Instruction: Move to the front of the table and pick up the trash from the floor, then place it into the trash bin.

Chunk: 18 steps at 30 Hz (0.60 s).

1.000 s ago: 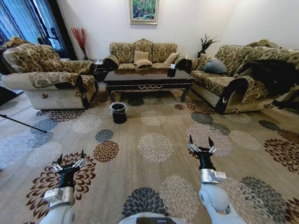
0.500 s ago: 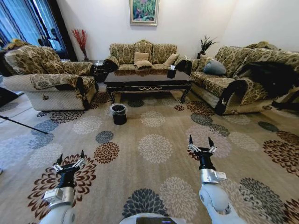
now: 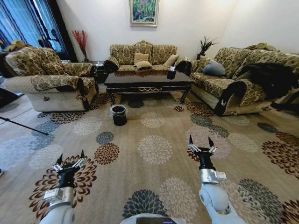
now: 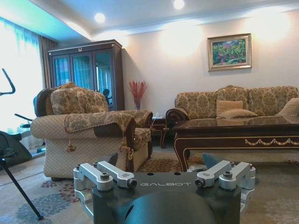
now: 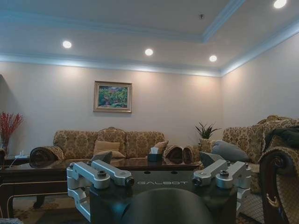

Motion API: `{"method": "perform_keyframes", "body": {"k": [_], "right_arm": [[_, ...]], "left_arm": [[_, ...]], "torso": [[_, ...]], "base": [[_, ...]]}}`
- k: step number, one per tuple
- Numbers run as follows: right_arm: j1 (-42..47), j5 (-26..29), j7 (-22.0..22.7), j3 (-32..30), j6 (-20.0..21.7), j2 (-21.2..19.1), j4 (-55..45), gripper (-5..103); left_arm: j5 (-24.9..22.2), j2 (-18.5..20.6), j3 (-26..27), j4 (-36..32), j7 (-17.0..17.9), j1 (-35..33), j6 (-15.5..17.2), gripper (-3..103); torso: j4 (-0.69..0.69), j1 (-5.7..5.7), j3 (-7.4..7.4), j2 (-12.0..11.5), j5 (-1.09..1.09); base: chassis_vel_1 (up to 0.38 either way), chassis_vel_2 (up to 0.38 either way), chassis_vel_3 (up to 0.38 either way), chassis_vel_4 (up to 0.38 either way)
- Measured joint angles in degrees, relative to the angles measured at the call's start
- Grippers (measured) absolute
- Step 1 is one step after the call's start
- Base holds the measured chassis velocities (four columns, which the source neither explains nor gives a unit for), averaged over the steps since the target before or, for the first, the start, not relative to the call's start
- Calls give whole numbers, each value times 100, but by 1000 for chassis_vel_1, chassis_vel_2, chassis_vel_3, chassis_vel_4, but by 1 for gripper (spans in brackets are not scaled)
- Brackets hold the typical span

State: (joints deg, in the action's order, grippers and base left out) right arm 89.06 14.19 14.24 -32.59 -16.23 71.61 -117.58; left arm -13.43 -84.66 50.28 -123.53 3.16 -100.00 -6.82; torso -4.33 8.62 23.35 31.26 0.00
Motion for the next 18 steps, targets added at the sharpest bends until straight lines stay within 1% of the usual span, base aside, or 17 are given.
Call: {"method": "perform_keyframes", "body": {"k": [4,10,18], "right_arm": [[0,0,0,0,0,0,0,100],[0,0,0,0,0,0,0,100],[0,0,0,0,0,0,0,100]], "left_arm": [[0,0,0,0,0,0,0,100],[0,0,0,0,0,0,0,100],[0,0,0,0,0,0,0,100]], "torso": [[0,44,67,112,0],[0,74,115,189,0],[0,155,231,389,0]], "base": [[0,0,0,0],[0,0,0,0],[0,0,0,0]]}}
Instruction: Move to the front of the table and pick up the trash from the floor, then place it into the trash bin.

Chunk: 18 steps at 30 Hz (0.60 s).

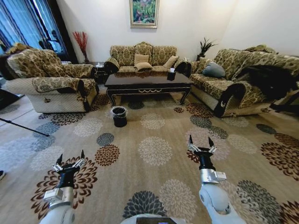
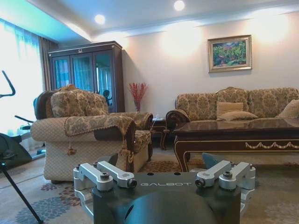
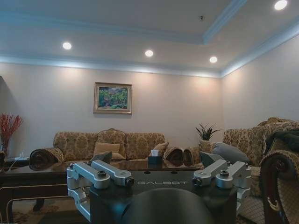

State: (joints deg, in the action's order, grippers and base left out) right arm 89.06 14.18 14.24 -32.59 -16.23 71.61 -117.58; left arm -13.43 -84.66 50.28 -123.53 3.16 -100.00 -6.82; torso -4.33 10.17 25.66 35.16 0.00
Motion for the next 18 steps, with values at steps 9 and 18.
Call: {"method": "perform_keyframes", "body": {"k": [9,18], "right_arm": [[0,0,0,0,0,0,-1,100],[0,0,0,0,0,0,0,100]], "left_arm": [[0,0,0,0,0,0,0,100],[0,0,0,0,0,0,0,100]], "torso": [[0,85,126,211,0],[0,171,249,420,0]], "base": [[0,0,0,0],[0,0,0,0]]}}
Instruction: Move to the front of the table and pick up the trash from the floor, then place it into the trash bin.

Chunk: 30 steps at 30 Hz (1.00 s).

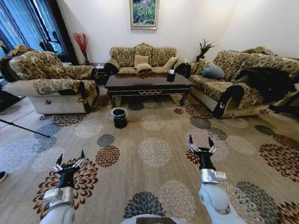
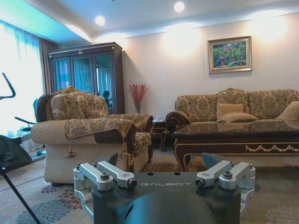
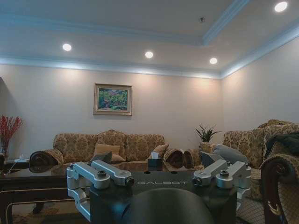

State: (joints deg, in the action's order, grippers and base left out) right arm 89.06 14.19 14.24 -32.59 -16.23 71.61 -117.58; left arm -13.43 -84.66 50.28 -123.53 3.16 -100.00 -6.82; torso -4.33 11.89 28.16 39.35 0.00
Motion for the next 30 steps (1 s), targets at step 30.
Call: {"method": "perform_keyframes", "body": {"k": [30], "right_arm": [[0,0,0,0,0,0,0,100]], "left_arm": [[0,0,0,0,0,0,0,100]], "torso": [[0,340,454,795,0]], "base": [[0,0,0,0]]}}
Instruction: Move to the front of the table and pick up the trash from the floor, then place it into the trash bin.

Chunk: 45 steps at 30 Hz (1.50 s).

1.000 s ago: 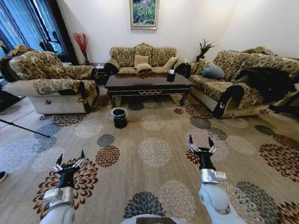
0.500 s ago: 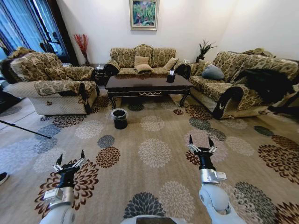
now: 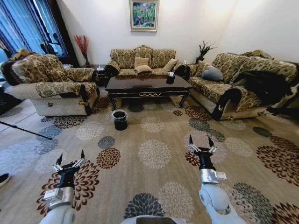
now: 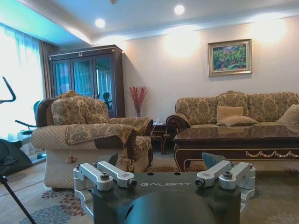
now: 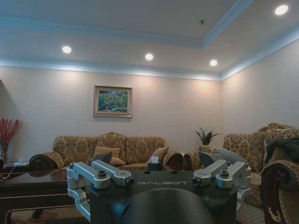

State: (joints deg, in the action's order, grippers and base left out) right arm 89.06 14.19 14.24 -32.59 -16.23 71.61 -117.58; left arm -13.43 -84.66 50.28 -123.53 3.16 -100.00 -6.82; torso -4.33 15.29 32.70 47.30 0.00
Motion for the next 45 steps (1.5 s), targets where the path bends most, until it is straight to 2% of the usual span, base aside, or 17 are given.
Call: {"method": "perform_keyframes", "body": {"k": [45], "right_arm": [[0,0,0,0,0,0,0,100]], "left_arm": [[0,0,0,0,0,0,0,100]], "torso": [[0,516,668,1183,0]], "base": [[0,0,0,0]]}}
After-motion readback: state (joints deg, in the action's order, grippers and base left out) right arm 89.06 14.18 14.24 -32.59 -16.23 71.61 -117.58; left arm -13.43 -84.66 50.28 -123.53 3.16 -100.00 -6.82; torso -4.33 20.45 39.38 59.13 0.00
